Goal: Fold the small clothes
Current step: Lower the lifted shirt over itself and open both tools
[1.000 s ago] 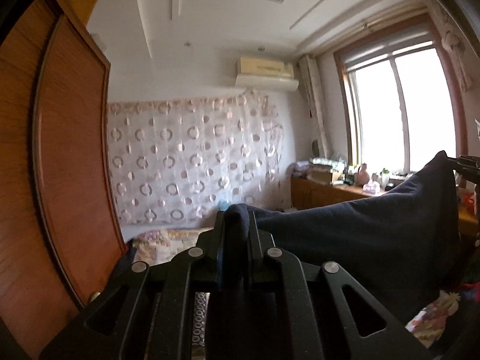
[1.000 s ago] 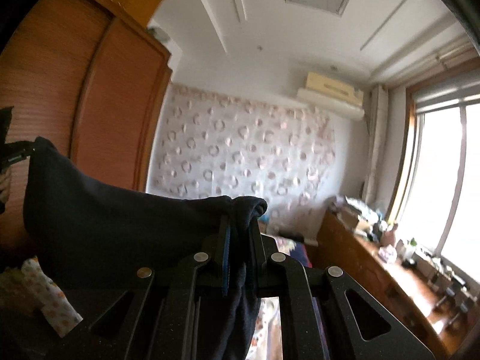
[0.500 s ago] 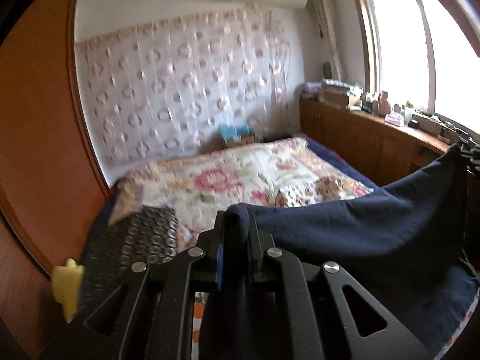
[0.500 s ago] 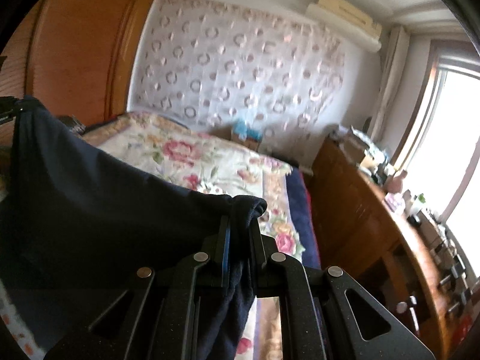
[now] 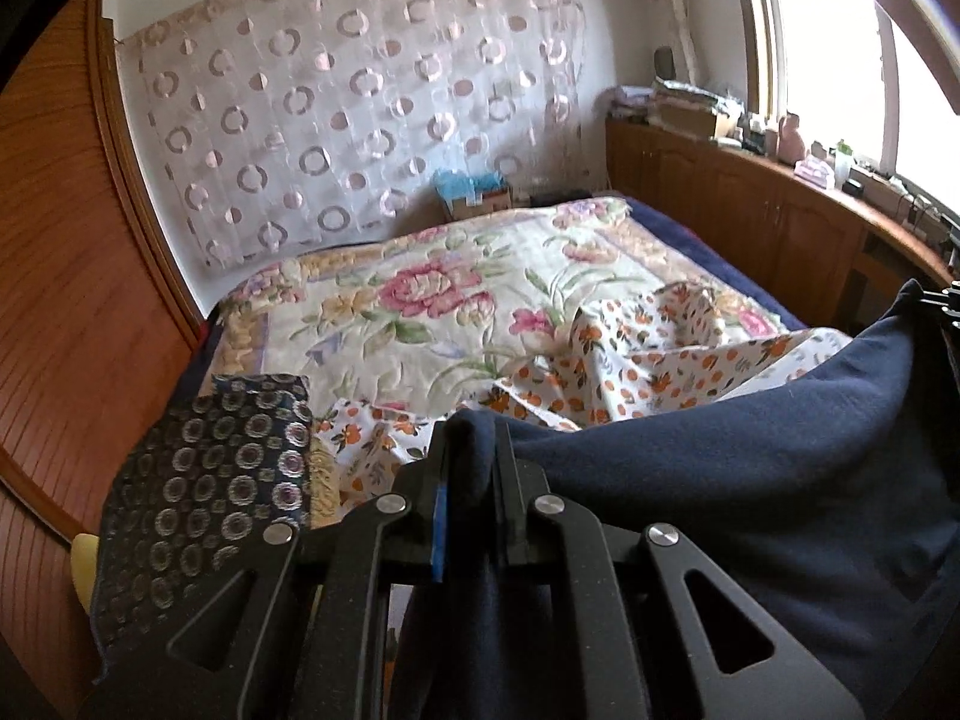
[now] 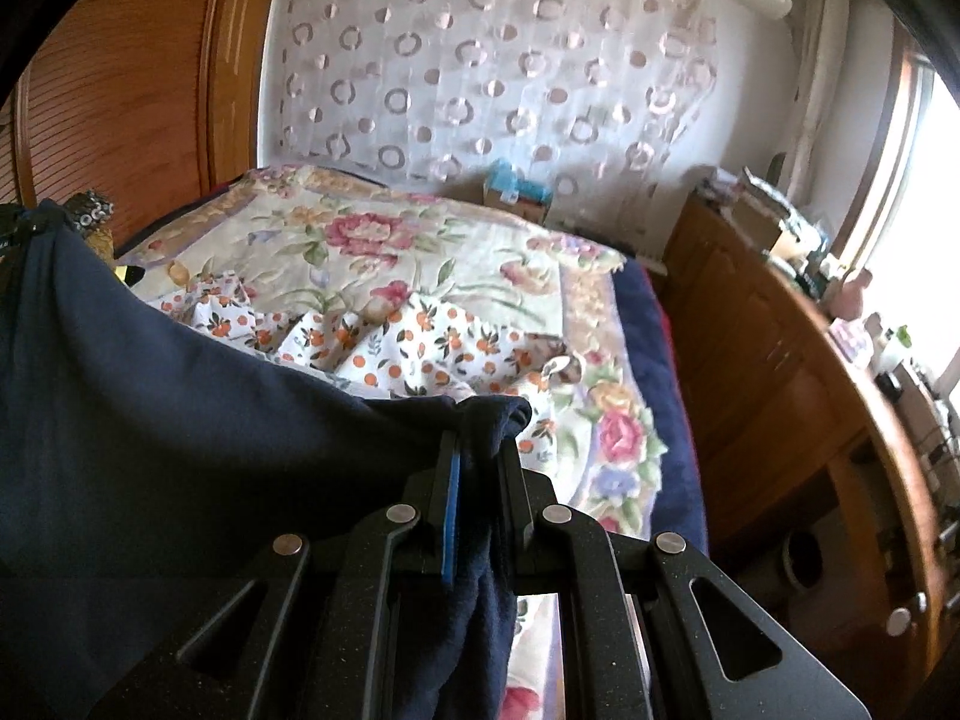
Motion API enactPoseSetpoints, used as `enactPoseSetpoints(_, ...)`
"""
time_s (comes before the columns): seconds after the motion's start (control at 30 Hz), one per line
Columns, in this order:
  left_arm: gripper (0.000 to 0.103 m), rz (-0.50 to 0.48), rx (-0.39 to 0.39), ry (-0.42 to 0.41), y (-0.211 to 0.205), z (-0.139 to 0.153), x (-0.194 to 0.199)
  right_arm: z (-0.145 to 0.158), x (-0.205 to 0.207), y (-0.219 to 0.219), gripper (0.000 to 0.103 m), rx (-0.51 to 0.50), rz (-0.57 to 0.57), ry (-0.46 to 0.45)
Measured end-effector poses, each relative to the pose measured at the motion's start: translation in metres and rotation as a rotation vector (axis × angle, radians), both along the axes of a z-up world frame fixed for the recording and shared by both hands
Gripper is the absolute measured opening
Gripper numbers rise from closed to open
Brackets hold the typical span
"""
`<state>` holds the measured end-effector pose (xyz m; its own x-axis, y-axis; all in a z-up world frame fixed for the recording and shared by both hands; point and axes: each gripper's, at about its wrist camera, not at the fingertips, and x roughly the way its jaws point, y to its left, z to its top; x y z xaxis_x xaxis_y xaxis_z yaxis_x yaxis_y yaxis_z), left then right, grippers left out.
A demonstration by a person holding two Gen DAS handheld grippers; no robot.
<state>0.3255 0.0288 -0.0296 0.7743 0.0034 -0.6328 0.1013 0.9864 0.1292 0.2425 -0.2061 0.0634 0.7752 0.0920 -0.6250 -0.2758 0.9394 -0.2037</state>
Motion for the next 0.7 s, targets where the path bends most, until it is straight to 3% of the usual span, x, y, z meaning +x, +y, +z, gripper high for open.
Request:
enactPoseSetpoints(0.23, 0.013, -0.013, -0.033, 0.049, 0.007, -0.009, 0.013, 0.0, 0.007, -0.009, 0.01, 0.048, -0.014, 0.04)
enactPoseSetpoints(0.33, 0.019, -0.023, -0.026, 0.051, 0.007, -0.009, 0.013, 0.004, 0.002, -0.011, 0.01, 0.051, -0.019, 0.044)
enactPoseSetpoints(0.4, 0.033, -0.017, -0.029, 0.043, 0.006, -0.006, 0.012, 0.002, 0.005, -0.012, 0.016, 0.057, -0.029, 0.053)
enactPoseSetpoints(0.47, 0.047, -0.033, -0.058, 0.028, 0.007, -0.001, 0.004, 0.006, 0.002, -0.015, 0.03, 0.052, -0.05, 0.052)
enactPoseSetpoints(0.57, 0.053, -0.06, -0.072, 0.025, 0.004, 0.004, -0.013, 0.014, -0.011, -0.022, 0.048, 0.076, -0.067, 0.039)
enactPoseSetpoints(0.6, 0.066, -0.065, -0.074, 0.025, 0.004, 0.005, -0.017, 0.019, -0.02, -0.026, 0.048, 0.096, -0.071, 0.038)
enactPoseSetpoints(0.67, 0.08, -0.081, -0.079, 0.02, 0.002, 0.006, -0.032, 0.022, -0.032, -0.032, 0.048, 0.117, -0.076, 0.028)
enactPoseSetpoints(0.7, 0.08, -0.09, -0.085, 0.02, 0.001, 0.005, -0.042, 0.023, -0.039, -0.035, 0.048, 0.126, -0.081, 0.024)
